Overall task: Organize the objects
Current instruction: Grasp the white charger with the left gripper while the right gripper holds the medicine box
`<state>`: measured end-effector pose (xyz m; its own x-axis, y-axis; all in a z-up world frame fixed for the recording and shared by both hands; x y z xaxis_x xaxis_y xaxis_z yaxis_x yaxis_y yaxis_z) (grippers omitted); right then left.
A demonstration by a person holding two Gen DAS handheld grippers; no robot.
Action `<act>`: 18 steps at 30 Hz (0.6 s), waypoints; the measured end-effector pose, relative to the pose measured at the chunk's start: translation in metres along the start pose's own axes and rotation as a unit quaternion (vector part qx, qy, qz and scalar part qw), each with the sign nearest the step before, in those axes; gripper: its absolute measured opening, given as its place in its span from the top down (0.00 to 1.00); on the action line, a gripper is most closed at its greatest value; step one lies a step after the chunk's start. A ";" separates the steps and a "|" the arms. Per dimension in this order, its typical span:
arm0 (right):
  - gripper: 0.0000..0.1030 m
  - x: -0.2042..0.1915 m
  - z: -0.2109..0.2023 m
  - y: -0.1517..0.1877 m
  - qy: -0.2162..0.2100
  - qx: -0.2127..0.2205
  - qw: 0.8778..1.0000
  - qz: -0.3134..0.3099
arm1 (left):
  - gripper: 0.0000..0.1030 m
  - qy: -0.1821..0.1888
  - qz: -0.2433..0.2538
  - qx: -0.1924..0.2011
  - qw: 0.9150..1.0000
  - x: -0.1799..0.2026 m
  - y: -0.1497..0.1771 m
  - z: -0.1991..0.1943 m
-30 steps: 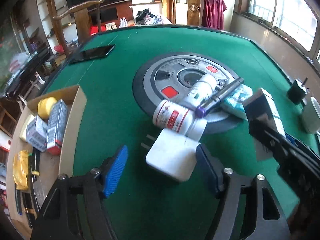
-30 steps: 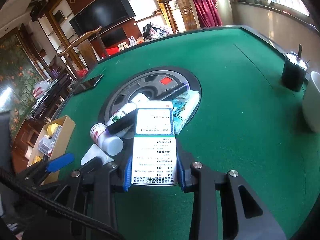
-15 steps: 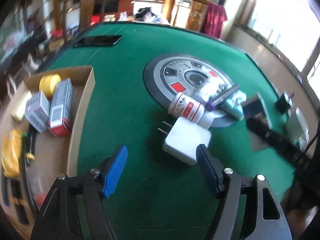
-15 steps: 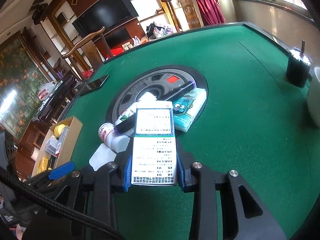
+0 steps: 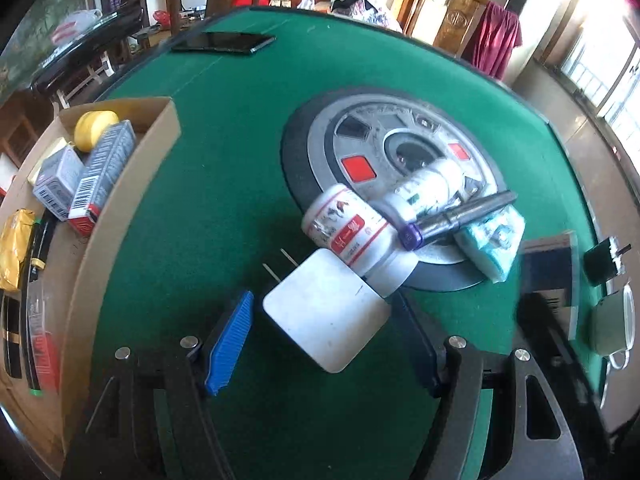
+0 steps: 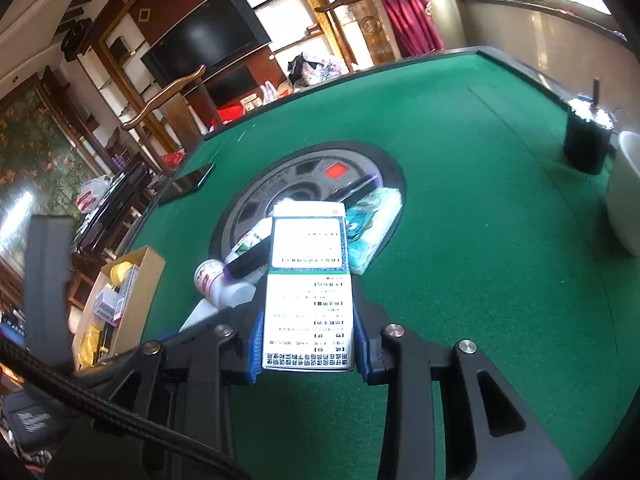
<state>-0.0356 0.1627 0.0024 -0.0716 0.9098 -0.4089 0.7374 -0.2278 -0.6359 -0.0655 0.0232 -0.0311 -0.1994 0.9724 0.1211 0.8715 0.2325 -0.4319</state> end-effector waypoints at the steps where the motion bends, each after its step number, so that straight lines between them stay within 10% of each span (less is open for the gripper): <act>1: 0.69 0.000 -0.001 0.000 0.004 0.001 1.000 -0.002 | 0.36 0.001 0.008 -0.002 1.000 0.001 0.000 0.003; 18: 0.69 -0.007 0.000 0.002 -0.008 -0.003 1.000 -0.011 | 0.43 0.052 0.108 0.003 0.993 -0.044 0.018 -0.013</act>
<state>-0.0333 0.1558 0.0041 -0.0988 0.9087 -0.4055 0.7390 -0.2058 -0.6415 -0.0354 -0.0154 -0.0319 0.0385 0.9925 0.1160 0.8865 0.0196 -0.4624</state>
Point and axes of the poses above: each gripper's, at about its wrist camera, not at the fingertips, and z roughly the way its jaws point, x to its right, y to its underside, the point moved 5 cm from there along z, roughly the way its jaws point, and after that the axes turned 1 degree about z, right-handed, at the moved point
